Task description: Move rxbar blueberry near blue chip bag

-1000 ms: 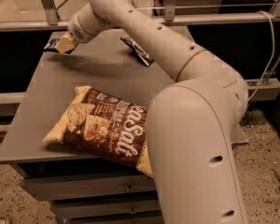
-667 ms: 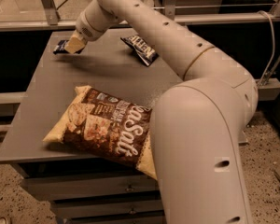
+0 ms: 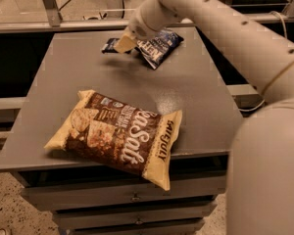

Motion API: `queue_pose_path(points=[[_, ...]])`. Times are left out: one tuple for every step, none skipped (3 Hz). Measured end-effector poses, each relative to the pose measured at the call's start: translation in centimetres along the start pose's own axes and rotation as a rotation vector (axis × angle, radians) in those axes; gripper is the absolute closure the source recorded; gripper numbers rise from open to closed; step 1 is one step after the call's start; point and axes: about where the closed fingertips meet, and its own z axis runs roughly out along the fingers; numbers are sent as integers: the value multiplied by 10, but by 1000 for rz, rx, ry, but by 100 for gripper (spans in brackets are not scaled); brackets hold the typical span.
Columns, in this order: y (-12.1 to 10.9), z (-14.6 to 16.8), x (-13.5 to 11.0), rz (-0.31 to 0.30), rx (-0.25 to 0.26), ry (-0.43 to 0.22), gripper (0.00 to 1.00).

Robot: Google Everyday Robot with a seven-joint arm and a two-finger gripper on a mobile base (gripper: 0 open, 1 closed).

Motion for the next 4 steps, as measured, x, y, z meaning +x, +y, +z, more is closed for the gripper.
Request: queue_pose_path(points=[[-22,-94,81,139,144,32,100],[-29,-146,131,217,220,62,100],[-21,-162,168,269,215,67,88],[-13,-146,174,274,159,33,72]])
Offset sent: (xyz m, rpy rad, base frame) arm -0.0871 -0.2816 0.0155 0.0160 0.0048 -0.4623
